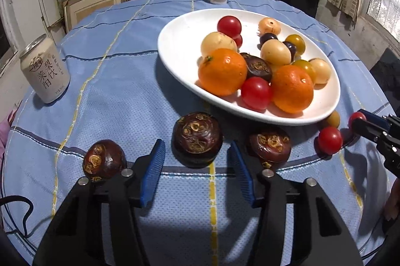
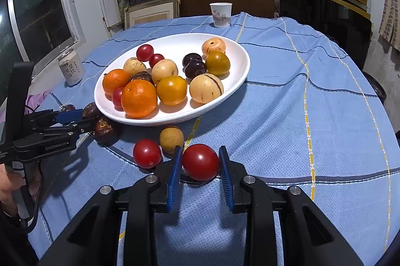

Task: Organize fruits
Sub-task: 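Grasp a dark mangosteen with the left tool while the right tool holds the tomato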

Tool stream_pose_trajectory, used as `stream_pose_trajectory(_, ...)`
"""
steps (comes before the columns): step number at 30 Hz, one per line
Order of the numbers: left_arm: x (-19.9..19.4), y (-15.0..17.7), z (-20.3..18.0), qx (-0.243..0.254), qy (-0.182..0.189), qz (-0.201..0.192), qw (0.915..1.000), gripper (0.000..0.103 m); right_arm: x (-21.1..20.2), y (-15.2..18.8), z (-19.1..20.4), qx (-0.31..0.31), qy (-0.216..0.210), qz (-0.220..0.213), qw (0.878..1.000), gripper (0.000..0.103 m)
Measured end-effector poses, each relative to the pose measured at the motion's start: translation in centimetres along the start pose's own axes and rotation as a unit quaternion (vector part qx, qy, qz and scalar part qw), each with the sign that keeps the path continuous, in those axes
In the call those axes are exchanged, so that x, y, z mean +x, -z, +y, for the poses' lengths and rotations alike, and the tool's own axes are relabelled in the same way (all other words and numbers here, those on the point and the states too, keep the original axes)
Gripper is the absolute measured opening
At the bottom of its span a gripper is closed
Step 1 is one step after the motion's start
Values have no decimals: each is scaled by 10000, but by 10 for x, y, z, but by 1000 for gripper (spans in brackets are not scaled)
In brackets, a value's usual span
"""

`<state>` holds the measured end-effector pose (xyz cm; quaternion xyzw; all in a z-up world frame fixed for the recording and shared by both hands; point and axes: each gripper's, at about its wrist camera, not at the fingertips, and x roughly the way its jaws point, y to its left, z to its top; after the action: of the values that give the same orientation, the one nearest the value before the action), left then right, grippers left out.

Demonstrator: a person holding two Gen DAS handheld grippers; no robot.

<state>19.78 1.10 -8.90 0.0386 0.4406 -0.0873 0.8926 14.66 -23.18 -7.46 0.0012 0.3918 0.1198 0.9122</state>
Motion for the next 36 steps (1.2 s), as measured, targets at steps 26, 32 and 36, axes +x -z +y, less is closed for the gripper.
stream_pose_trajectory(26, -56, 17, 18, -478, 231, -848, 9950, 37, -62, 22, -24, 139, -478, -914, 9946, 30)
stream_pose_trajectory(32, -50, 29, 25, -496, 223, -405, 9977, 37, -66, 39, -9, -222, -530, -780, 9953, 30)
stream_pose_trajectory(36, -39, 20, 27, -376, 87, -286, 9988, 37, -62, 40, -5, -229, -605, -734, 9952, 30)
